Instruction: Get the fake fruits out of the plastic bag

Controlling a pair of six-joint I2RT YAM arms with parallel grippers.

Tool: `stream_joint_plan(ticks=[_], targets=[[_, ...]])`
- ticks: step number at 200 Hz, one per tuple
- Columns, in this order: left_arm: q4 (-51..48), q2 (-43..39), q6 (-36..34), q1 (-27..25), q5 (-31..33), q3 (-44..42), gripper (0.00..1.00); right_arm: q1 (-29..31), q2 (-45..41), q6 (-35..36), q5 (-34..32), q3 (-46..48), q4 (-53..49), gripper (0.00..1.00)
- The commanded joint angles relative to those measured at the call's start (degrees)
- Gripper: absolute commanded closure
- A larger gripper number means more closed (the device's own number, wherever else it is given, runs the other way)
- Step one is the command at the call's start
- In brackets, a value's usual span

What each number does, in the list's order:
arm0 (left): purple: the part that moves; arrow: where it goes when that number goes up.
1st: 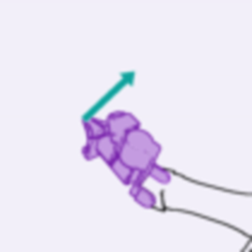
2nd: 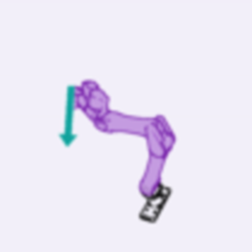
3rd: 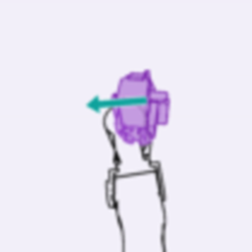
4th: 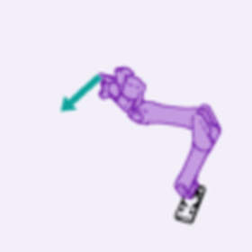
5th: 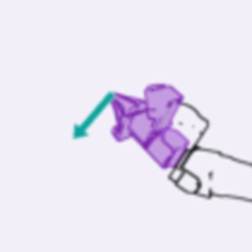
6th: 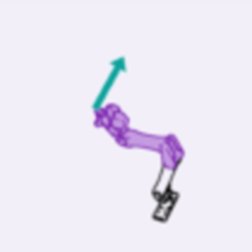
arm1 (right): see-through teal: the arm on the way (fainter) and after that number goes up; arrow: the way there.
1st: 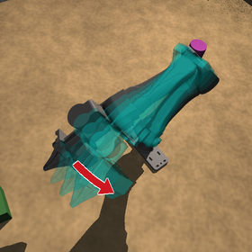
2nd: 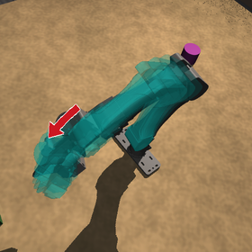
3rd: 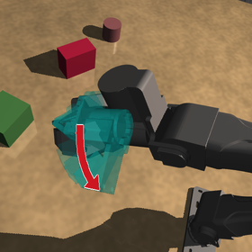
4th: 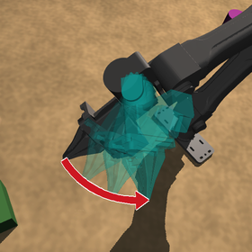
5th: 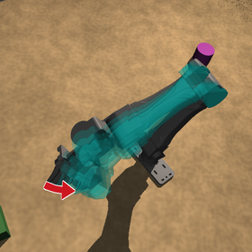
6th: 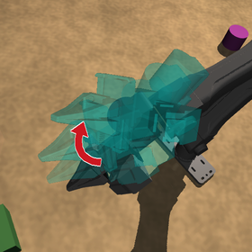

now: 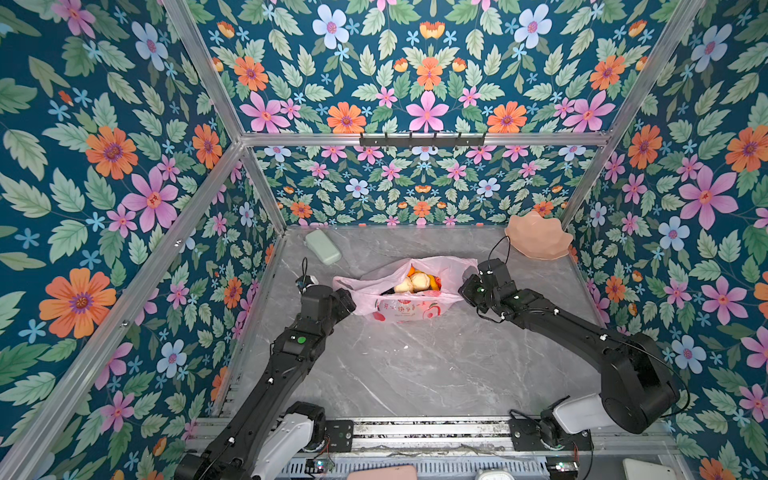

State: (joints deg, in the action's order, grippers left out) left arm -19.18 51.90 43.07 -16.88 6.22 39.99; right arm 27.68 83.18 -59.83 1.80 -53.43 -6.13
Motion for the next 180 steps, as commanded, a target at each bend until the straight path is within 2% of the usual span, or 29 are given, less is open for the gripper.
stream_joint_plan(ticks=[1, 18, 31, 46, 65, 73, 87, 96, 121, 148, 180], targets=[[-14.7, 0.2, -3.6, 0.1, 8.4, 5.2, 0.17, 0.1, -0.6, 2.4, -1.8, 0.1, -0.8, 1.0], [-20.6, -0.1, -6.5, 0.1, 17.0, 9.9, 0.16, 0.1, -1.0, 3.7, -2.7, -0.2, -1.4, 1.0], [-22.7, 0.0, -9.6, 0.2, 20.7, 14.1, 0.16, 0.0, -1.6, 4.6, -3.3, -0.1, -1.7, 1.0], [-24.7, 3.2, -14.0, 0.1, 21.0, 21.2, 0.16, 0.2, -2.3, 5.8, -3.5, 0.2, -1.3, 1.0], [-28.1, 11.5, -20.4, -0.6, 16.5, 32.2, 0.15, 0.6, -3.3, 7.5, -3.6, 0.7, -0.6, 1.0], [-30.8, 15.2, -23.6, -3.0, 16.8, 37.3, 0.13, 0.8, -3.6, 8.2, -3.6, 0.7, -0.5, 1.0], [-34.0, 21.6, -29.1, -10.0, 25.4, 44.5, 0.11, 1.3, -4.0, 9.5, -3.7, 0.7, -0.2, 1.0], [-35.6, 25.4, -31.4, -13.6, 27.3, 48.5, 0.11, 1.6, -4.2, 10.0, -3.8, 0.7, 0.0, 1.0], [-35.2, 33.3, -32.3, -17.0, 18.3, 54.5, 0.11, 2.5, -5.1, 11.4, -4.5, 1.0, 0.6, 1.0], [-33.3, 41.1, -32.4, -21.8, 14.6, 56.7, 0.1, 3.7, -6.4, 13.2, -6.1, 1.6, 0.9, 1.0], [-29.7, 48.2, -34.1, -23.7, 7.6, 56.4, 0.1, 4.0, -7.9, 13.9, -6.3, 2.7, 1.3, 1.0]])
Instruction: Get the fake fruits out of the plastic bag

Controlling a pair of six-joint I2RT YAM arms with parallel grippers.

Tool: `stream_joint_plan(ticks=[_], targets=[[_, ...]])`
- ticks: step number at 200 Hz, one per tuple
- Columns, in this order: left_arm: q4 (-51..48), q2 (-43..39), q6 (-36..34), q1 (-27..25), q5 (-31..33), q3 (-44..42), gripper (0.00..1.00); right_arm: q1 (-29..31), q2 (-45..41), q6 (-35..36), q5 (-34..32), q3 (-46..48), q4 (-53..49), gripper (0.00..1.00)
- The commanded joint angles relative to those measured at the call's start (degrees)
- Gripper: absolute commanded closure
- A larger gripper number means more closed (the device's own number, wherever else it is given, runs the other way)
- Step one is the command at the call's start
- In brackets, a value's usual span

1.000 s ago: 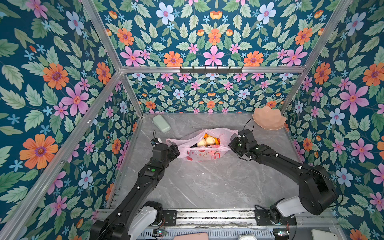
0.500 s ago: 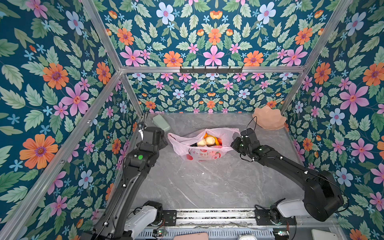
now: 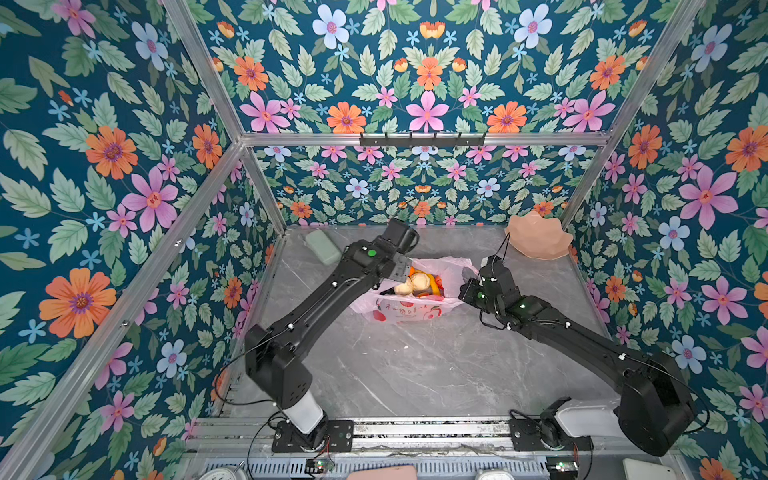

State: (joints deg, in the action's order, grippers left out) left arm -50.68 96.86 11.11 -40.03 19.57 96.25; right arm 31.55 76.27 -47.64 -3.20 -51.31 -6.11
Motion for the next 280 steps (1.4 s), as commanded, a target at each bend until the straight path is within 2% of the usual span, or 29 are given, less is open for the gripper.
stream_joint_plan(ticks=[1, 31, 78, 91, 105, 120, 138, 162, 181, 213, 238, 257, 280], targets=[[1.8, 3.4, -2.1, -0.6, -5.9, 0.1, 0.1, 0.2, -1.1, 1.8, -1.3, 0.7, 1.3, 1.0], [1.8, 8.5, -1.3, -0.6, -4.5, -0.9, 0.09, 0.1, -2.1, 2.3, -1.2, 1.1, 1.1, 1.0], [2.5, 11.2, 1.4, -0.1, -1.8, -6.1, 0.08, 0.1, -2.6, 2.2, -3.8, 0.7, -0.5, 1.0], [0.5, 11.1, 4.1, 1.2, 2.1, -7.5, 0.11, -0.1, -2.7, 2.6, -4.8, 0.1, -1.4, 1.0], [1.3, 9.2, 6.8, 4.2, 3.8, -10.5, 0.21, -1.4, -2.5, 2.1, -4.8, -0.3, -2.4, 1.0], [5.2, 6.0, 8.8, 8.8, 0.4, -15.1, 0.38, -3.7, -2.3, 1.4, -2.3, 0.3, -1.9, 1.0], [8.9, 2.5, 10.6, 14.9, -5.7, -19.5, 0.67, -5.6, -1.8, 1.2, -0.7, 0.4, -1.1, 1.0], [14.6, -0.9, 11.4, 18.9, -9.1, -22.5, 0.81, -8.7, 0.4, -1.4, 3.7, 0.7, 0.0, 1.0], [19.2, -1.4, 12.3, 20.6, -14.5, -21.7, 0.92, -9.2, 1.7, -1.9, 4.9, 0.9, 1.6, 1.0], [28.1, -0.3, 13.3, 21.3, -22.0, -17.7, 0.99, -9.3, 3.4, -1.8, 6.7, 0.9, 3.1, 1.0], [35.0, 1.3, 13.6, 21.3, -28.9, -15.0, 1.0, -9.2, 6.8, -1.5, 9.3, -1.5, 1.2, 1.0], [36.2, 2.6, 13.1, 21.3, -30.0, -14.0, 1.0, -9.4, 8.6, -0.5, 9.0, -4.4, -3.8, 1.0], [37.2, 1.5, 11.7, 21.3, -29.8, -17.5, 1.0, -11.5, 8.0, -0.6, 8.9, -4.6, -7.3, 1.0]])
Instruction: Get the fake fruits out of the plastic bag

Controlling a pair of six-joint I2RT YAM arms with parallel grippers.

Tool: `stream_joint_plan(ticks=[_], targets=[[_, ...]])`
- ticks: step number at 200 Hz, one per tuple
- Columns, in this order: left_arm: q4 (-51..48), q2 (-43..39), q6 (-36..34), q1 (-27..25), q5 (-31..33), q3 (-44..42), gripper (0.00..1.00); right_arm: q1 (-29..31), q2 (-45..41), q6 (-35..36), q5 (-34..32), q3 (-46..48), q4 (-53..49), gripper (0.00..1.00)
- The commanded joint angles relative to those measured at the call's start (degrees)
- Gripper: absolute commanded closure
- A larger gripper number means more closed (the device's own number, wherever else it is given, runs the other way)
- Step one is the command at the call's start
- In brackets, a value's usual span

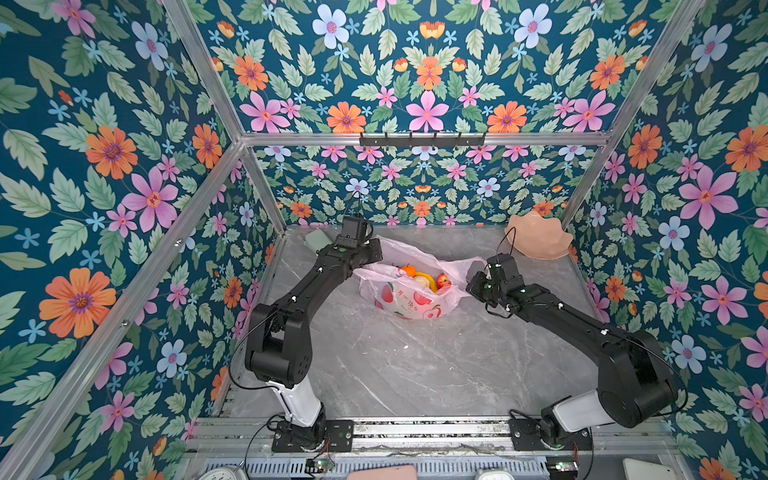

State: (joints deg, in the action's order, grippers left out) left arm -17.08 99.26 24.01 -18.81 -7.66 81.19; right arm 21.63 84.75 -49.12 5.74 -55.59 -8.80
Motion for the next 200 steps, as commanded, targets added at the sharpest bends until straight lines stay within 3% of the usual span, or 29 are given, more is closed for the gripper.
stream_joint_plan(ticks=[1, 16, 25, 66, 92, 151, 168, 180, 192, 200], targets=[[3.7, -1.0, -1.2, 0.1, -2.5, -2.6, 1.0, -1.7, -0.6, 0.9, 0.0, -0.3, -4.7, 1.0], [4.2, -2.4, -2.3, 0.0, -1.3, -5.5, 1.0, -2.6, -1.8, 2.2, -0.7, -0.6, -6.6, 1.0], [4.6, -3.2, -2.8, -0.1, -1.3, -7.1, 1.0, -2.6, -2.7, 4.2, -1.5, -1.4, -7.8, 0.94], [10.2, -7.4, -2.9, -0.3, -2.9, -13.8, 1.0, -2.6, -7.7, 11.5, -2.7, -5.6, -16.0, 0.47], [10.4, -7.8, -3.8, -0.8, -2.5, -14.2, 1.0, -1.5, -12.5, 16.2, -7.1, -8.9, -22.5, 0.31], [9.8, -8.5, -4.3, -2.6, 0.0, -13.3, 1.0, 11.6, -15.0, 25.8, -23.1, -23.2, -34.8, 0.26], [9.4, -8.7, -4.4, -3.0, 0.6, -13.1, 1.0, 15.2, -11.6, 27.1, -22.2, -26.8, -35.1, 0.26], [9.4, -8.8, -4.5, -3.2, 0.9, -13.1, 1.0, 15.5, -8.1, 27.2, -17.0, -29.2, -35.3, 0.26], [9.3, -9.0, -4.6, -3.5, 1.1, -13.0, 1.0, 15.5, -3.8, 27.0, -14.5, -32.0, -36.5, 0.11], [9.2, -9.2, -4.6, -3.6, 1.1, -13.1, 1.0, 15.5, -0.8, 26.3, -14.6, -34.2, -38.3, 0.08]])
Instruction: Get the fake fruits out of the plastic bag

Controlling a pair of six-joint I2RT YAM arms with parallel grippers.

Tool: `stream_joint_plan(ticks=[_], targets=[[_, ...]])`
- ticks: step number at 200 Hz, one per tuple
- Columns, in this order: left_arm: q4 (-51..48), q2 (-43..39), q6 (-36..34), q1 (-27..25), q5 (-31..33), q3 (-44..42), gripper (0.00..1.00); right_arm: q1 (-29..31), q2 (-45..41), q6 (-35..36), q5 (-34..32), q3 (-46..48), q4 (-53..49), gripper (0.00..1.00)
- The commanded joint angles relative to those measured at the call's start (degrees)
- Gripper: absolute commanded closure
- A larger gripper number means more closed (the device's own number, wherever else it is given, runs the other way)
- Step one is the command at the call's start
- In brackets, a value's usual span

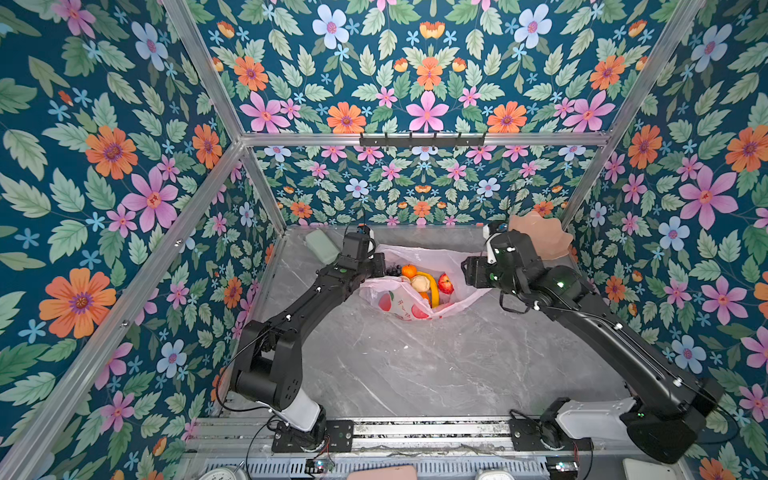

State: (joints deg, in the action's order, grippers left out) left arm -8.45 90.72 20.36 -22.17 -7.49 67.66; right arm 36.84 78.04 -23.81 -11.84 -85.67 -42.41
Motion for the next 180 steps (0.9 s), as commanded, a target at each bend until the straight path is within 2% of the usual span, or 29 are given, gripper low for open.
stream_joint_plan(ticks=[1, 49, 80, 103, 114, 139, 157, 167, 180], targets=[[0.5, -0.6, -0.9, -0.2, 0.9, 0.5, 1.0, 0.3, 6.3, 1.0, 3.0, -4.4, -4.8, 0.07], [0.8, -2.5, -0.5, -0.7, -0.1, -0.8, 1.0, 0.0, 23.2, -0.1, -3.8, -12.6, -12.3, 0.01], [1.4, -3.8, -0.3, -0.7, -1.2, -2.0, 1.0, -1.0, 30.0, -0.6, -7.3, -14.2, -14.6, 0.01], [2.5, -5.0, -1.0, 0.1, -8.1, -3.4, 1.0, -1.8, 34.4, -0.8, -8.0, -14.8, -15.0, 0.02], [2.9, -5.6, -0.9, 0.8, -9.1, -4.2, 1.0, -2.5, 36.1, -1.2, -6.8, -14.6, -14.4, 0.05], [2.5, -5.4, 0.9, 3.5, -9.6, -5.4, 1.0, -3.5, 37.7, -1.6, -4.9, -12.0, -9.9, 0.14], [3.9, -5.3, 3.5, 5.5, -11.1, -6.9, 1.0, -4.1, 38.5, -2.2, -4.9, -11.0, -8.2, 0.27], [4.1, -5.2, 3.9, 5.7, -9.5, -7.2, 1.0, -4.4, 38.2, -2.3, -5.0, -10.5, -7.3, 0.4], [2.6, -4.2, 3.8, 5.8, -7.7, -6.4, 1.0, -4.6, 36.4, -2.2, -4.1, -8.8, -4.7, 0.65]])
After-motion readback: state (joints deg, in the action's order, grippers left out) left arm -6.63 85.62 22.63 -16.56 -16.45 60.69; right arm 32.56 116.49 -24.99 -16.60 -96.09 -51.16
